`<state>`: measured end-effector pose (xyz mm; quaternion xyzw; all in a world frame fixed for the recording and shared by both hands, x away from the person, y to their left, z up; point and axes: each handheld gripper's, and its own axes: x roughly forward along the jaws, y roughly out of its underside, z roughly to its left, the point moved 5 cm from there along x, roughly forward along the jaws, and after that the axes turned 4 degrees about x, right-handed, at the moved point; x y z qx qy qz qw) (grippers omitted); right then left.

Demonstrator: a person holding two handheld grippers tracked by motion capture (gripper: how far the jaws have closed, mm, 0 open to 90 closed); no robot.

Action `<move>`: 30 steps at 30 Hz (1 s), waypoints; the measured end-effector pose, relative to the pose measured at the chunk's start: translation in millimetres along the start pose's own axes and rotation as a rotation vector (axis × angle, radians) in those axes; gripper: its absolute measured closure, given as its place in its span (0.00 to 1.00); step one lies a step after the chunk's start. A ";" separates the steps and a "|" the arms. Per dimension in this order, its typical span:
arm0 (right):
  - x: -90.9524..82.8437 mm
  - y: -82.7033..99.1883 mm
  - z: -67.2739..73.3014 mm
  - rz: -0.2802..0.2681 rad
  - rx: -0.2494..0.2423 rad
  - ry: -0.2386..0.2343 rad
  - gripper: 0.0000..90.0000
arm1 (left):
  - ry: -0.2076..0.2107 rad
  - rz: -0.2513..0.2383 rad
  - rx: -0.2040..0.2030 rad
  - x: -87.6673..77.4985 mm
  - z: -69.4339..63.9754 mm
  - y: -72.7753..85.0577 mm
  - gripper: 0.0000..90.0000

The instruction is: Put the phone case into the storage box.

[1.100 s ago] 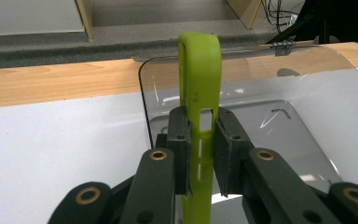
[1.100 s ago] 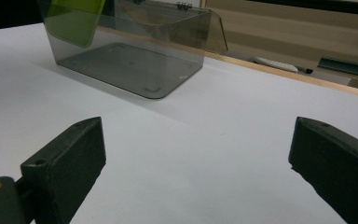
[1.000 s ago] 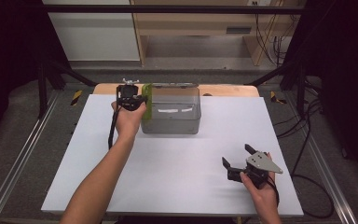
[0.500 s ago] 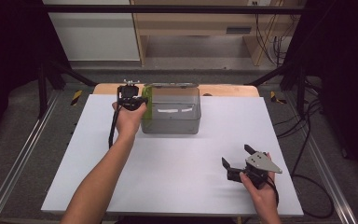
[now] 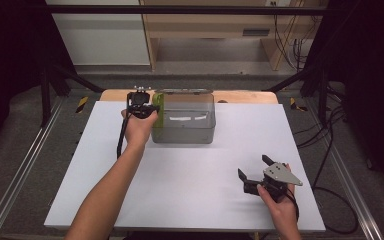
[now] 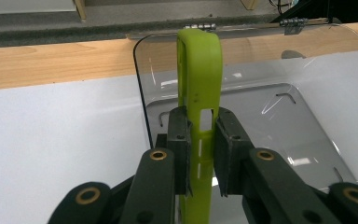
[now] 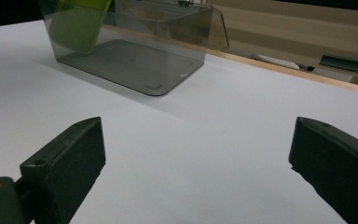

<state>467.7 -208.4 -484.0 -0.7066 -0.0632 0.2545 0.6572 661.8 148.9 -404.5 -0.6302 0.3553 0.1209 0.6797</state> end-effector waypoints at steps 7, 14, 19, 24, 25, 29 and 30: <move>0.6 0.7 0.1 0.003 0.001 -0.001 0.04 | -0.005 -0.013 -0.005 2.6 1.4 -0.6 0.86; 1.3 0.9 0.4 0.004 0.002 -0.001 0.04 | -0.011 -0.024 0.007 4.2 0.8 -0.8 0.86; 1.6 1.1 0.4 0.005 0.004 -0.002 0.04 | -0.017 -0.030 0.016 5.2 -0.8 -1.0 0.86; 1.2 1.0 -0.2 0.003 0.003 -0.001 0.04 | -0.026 -0.035 0.024 5.7 -1.4 -1.0 0.86; 1.5 1.1 -0.2 0.004 0.004 -0.002 0.04 | -0.028 -0.038 0.028 6.0 -1.7 -0.9 0.86; 3.3 1.7 0.7 0.009 0.002 -0.006 0.04 | -0.030 -0.042 0.029 6.9 -1.9 -1.0 0.86; 3.6 1.8 1.2 0.010 0.003 -0.007 0.04 | -0.030 -0.042 0.029 7.0 -1.8 -1.0 0.86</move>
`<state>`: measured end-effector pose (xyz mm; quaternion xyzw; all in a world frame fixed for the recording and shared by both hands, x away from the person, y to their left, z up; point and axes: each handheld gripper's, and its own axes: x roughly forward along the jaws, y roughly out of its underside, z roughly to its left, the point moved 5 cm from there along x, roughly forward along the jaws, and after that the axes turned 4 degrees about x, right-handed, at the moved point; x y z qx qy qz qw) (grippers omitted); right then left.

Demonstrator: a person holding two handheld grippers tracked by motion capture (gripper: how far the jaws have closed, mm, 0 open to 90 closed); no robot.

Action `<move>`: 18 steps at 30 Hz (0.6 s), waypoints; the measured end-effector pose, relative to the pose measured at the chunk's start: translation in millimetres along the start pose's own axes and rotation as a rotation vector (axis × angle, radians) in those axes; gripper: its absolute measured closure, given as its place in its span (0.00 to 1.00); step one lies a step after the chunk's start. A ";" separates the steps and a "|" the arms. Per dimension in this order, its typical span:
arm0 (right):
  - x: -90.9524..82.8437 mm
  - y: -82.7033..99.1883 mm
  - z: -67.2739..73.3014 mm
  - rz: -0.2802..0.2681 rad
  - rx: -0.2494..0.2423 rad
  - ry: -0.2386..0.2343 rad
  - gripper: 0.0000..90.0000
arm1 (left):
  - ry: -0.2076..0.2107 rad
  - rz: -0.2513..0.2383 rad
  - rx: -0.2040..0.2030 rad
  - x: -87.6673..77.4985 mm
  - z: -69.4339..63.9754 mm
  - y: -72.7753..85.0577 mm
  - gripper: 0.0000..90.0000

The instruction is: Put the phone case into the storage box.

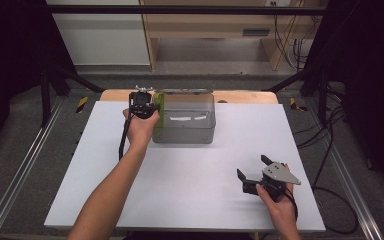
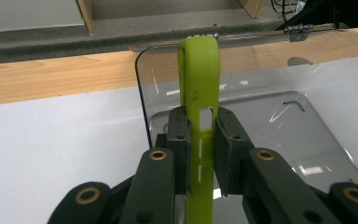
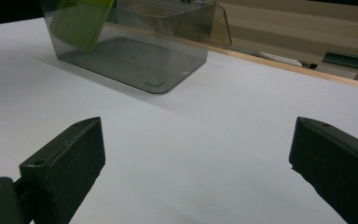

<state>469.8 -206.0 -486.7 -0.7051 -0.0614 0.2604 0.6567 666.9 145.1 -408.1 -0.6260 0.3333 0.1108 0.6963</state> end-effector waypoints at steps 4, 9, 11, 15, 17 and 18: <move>-0.1 -0.2 0.2 -0.001 0.000 0.000 0.04 | -0.001 -0.002 -0.014 0.7 2.2 -0.1 0.86; -1.5 -0.8 -2.7 -0.006 0.005 0.005 0.04 | 0.001 -0.009 -0.023 2.1 2.5 -0.4 0.86; -1.9 -0.6 -3.5 -0.004 0.006 0.005 0.04 | 0.002 -0.015 -0.025 3.2 2.2 -0.6 0.86; -2.0 -0.7 -3.8 -0.005 0.007 0.005 0.04 | 0.001 -0.021 -0.024 4.5 1.5 -1.0 0.86; -2.2 -0.8 -3.7 -0.006 0.006 0.006 0.04 | -0.002 -0.024 -0.023 4.9 1.5 -0.9 0.86; -2.4 -1.0 -3.7 -0.007 0.005 0.005 0.04 | -0.001 -0.025 -0.025 5.1 1.5 -0.9 0.86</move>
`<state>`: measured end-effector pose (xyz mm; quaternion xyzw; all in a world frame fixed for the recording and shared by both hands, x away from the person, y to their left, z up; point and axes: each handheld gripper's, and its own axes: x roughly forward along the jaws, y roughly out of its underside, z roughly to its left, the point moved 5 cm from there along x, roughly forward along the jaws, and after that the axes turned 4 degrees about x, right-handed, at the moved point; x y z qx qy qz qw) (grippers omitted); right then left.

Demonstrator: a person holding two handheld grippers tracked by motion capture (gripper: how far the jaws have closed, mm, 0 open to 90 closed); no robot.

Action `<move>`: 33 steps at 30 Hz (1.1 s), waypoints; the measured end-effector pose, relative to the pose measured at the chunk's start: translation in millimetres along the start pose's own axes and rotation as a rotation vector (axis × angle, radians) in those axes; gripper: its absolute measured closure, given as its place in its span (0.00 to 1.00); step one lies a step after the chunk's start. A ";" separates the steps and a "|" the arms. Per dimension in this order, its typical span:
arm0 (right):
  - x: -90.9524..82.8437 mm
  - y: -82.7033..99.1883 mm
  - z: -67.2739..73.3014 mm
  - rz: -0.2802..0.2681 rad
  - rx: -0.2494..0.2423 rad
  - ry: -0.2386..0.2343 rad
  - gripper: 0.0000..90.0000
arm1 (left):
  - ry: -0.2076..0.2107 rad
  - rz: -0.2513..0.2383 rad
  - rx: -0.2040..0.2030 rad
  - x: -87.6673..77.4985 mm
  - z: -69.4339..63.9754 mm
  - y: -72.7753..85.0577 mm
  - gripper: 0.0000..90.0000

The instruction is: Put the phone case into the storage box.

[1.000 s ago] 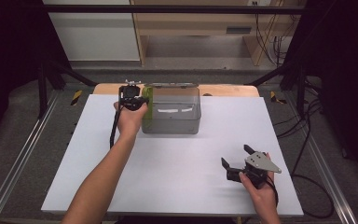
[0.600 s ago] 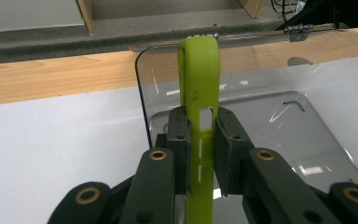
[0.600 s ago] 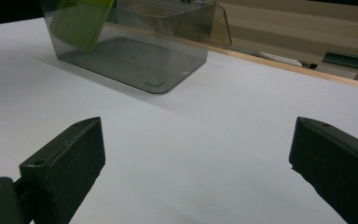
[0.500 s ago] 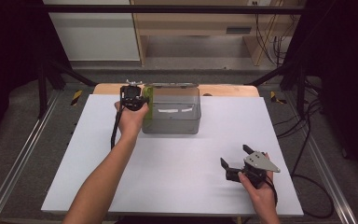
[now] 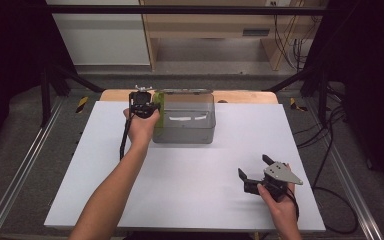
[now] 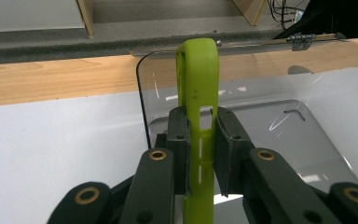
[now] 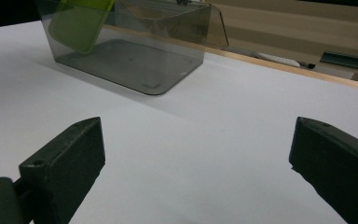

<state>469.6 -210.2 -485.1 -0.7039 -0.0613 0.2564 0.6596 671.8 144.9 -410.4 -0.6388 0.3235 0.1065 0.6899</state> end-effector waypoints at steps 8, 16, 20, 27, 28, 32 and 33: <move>0.1 -0.2 -0.7 -0.002 -0.001 0.001 0.04 | 0.000 -0.003 0.004 1.0 0.2 -0.1 0.86; 2.8 1.0 2.1 0.008 -0.008 -0.007 0.04 | 0.006 -0.006 -0.015 3.9 6.9 -0.4 0.86; 2.5 0.8 2.2 0.008 -0.006 -0.005 0.04 | 0.014 -0.011 -0.021 5.7 7.0 -1.1 0.86; 1.7 0.3 1.2 0.004 -0.001 -0.003 0.04 | 0.008 -0.020 -0.015 9.0 7.1 -1.6 0.86; 1.7 0.3 1.0 0.004 0.000 -0.003 0.04 | 0.008 -0.019 -0.016 9.0 7.6 -1.7 0.86; 1.9 0.6 1.2 0.007 0.001 -0.005 0.04 | 0.008 -0.015 -0.021 8.9 10.0 -1.4 0.86; 1.9 0.6 1.3 0.007 0.002 -0.005 0.04 | 0.008 -0.013 -0.021 8.6 10.6 -1.4 0.86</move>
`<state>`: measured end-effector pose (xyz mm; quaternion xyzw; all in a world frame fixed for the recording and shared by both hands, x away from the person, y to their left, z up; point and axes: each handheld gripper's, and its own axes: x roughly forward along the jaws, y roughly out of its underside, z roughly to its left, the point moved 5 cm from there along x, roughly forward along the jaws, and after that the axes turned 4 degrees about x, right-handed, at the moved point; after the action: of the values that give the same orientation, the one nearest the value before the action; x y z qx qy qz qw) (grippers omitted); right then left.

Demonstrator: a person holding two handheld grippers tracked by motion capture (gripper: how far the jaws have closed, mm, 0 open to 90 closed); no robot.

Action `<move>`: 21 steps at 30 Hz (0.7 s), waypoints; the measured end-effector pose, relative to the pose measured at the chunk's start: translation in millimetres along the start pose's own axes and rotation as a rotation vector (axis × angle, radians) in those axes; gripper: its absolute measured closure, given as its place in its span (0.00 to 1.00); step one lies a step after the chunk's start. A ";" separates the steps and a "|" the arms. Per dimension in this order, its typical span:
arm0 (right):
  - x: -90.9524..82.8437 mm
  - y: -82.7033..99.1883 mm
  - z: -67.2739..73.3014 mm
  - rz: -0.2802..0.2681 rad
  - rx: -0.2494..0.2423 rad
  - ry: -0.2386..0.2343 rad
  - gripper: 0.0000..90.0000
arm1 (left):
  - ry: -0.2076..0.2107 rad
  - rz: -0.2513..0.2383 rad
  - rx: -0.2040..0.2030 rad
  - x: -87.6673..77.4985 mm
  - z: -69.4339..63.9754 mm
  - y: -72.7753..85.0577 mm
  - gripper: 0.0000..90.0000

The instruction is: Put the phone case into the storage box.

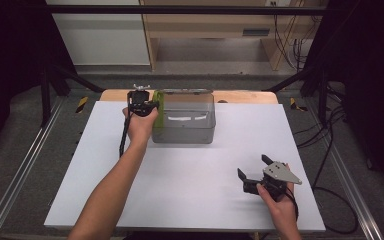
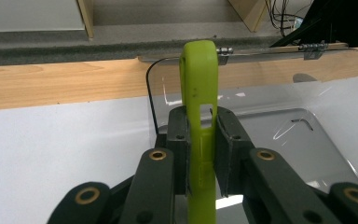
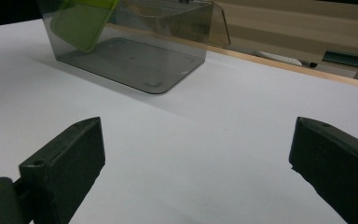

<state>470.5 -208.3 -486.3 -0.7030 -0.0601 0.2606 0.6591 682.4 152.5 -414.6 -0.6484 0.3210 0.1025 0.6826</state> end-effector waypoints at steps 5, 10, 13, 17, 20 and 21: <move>0.4 0.2 0.7 0.003 -0.006 -0.002 0.04 | 0.003 0.009 -0.003 -1.0 2.6 0.3 0.86; 0.3 0.4 0.6 0.003 -0.004 -0.002 0.04 | 0.006 -0.001 -0.010 0.3 3.5 0.4 0.86; 0.5 1.0 0.1 0.007 0.000 -0.001 0.04 | 0.006 -0.007 -0.008 1.1 2.5 0.4 0.86; 0.6 0.9 0.3 0.006 -0.002 -0.001 0.04 | 0.000 -0.012 -0.017 2.6 3.5 0.6 0.86; 0.3 1.1 -0.3 0.007 0.001 -0.001 0.04 | 0.006 -0.008 -0.017 2.8 2.8 0.2 0.86; 0.2 1.2 -0.5 0.008 0.002 -0.001 0.04 | 0.007 -0.006 -0.018 2.7 2.9 0.0 0.86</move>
<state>470.6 -208.8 -487.4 -0.7024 -0.0575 0.2637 0.6587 685.3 154.5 -416.3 -0.6558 0.3208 0.1011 0.6759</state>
